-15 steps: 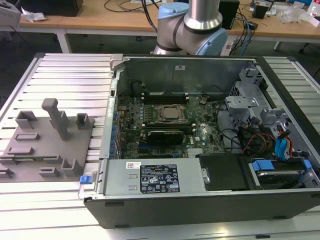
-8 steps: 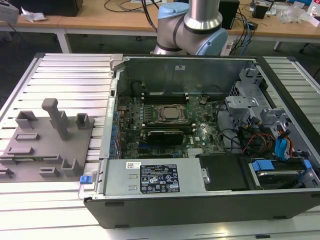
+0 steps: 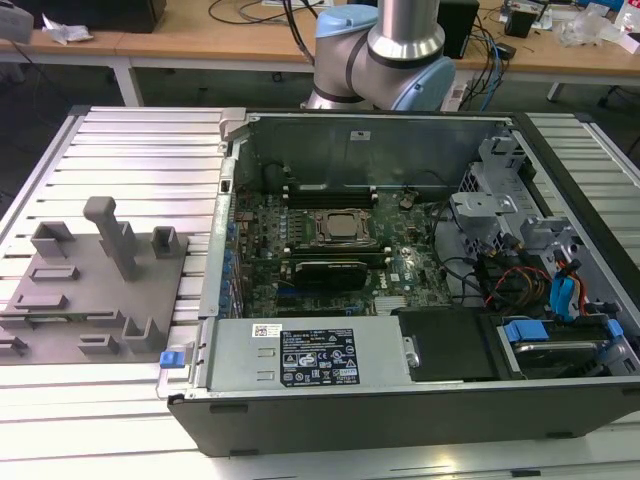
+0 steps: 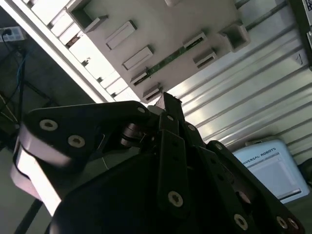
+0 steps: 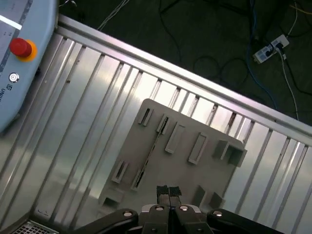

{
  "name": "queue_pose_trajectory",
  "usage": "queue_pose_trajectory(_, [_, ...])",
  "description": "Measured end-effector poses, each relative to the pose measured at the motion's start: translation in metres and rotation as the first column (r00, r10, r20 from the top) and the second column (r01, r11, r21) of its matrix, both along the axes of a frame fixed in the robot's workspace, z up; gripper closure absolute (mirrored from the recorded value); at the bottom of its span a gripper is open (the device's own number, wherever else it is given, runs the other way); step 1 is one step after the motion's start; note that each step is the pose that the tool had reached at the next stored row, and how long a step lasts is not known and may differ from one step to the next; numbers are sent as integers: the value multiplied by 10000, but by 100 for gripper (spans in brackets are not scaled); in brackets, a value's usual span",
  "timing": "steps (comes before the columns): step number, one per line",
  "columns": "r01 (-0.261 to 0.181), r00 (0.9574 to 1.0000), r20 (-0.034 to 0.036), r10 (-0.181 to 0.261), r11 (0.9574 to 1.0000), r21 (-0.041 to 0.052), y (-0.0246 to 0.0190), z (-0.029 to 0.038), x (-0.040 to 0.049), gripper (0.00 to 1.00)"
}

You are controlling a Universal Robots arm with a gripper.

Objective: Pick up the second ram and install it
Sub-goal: 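Pick up the second ram and move it above second insertion slot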

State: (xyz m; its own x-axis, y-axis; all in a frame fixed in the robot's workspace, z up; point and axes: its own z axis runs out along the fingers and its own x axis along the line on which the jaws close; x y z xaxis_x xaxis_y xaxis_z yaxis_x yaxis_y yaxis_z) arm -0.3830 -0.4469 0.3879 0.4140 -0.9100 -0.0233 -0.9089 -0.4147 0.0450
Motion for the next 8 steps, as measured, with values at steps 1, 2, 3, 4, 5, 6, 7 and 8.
queue_pose_trajectory(1, [-242, 9997, 1, 242, 9997, 0, 0, 0, 0, 89])
queue_pose_trajectory(2, [-473, 9989, 0, 473, 9989, 0, 0, 0, 0, 89])
queue_pose_trajectory(3, [-643, 9979, 0, 643, 9979, 1, 0, 0, 0, 89])
queue_pose_trajectory(4, [-847, 9964, 0, 847, 9964, 1, 0, 0, 0, 89])
queue_pose_trajectory(5, [-948, 9955, 0, 948, 9955, 1, 0, 0, 0, 89])
queue_pose_trajectory(6, [-1089, 9941, 0, 1089, 9941, 1, 0, 0, 0, 89])
queue_pose_trajectory(7, [-1195, 9928, 0, 1195, 9928, 1, 0, 0, 0, 89])
queue_pose_trajectory(8, [-1299, 9915, 0, 1299, 9915, 1, 0, 0, 0, 89])
